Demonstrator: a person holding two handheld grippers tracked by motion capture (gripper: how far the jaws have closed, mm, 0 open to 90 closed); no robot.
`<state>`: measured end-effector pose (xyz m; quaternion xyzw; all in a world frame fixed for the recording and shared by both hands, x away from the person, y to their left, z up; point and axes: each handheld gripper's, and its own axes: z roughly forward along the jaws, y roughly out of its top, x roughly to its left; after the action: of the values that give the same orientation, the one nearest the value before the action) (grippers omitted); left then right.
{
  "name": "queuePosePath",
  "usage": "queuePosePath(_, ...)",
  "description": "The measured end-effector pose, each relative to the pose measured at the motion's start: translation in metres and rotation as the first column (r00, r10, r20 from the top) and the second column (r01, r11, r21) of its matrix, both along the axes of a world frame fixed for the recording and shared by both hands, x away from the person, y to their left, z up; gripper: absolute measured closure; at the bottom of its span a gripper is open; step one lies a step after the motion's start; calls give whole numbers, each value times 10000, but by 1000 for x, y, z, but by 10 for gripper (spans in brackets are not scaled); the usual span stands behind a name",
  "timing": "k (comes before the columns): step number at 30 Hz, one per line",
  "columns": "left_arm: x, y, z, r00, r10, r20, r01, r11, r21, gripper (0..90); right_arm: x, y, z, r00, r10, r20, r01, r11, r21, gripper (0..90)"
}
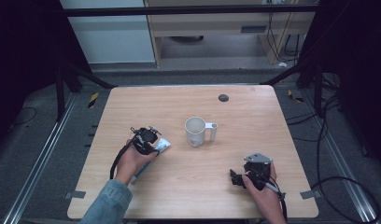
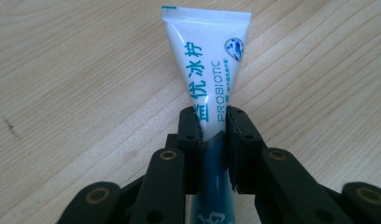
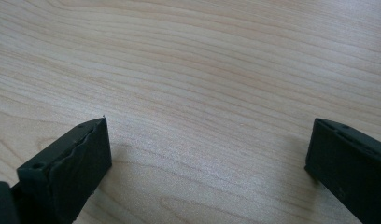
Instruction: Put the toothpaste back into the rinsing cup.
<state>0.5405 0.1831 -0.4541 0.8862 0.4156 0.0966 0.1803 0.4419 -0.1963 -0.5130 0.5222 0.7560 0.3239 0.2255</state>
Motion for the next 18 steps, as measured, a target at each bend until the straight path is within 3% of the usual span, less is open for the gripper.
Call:
queuePosePath(8, -7, 3, 19, 9984, 6, 570, 33, 9977, -681, 776, 0, 0, 0, 10000, 1, 0, -1, 10000, 1, 4)
queuePosePath(18, -9, 2, 30, 9964, 128, 841, -41, 9947, -1029, 784, 0, 0, 0, 10000, 5, 1, -5, 10000, -2, 4)
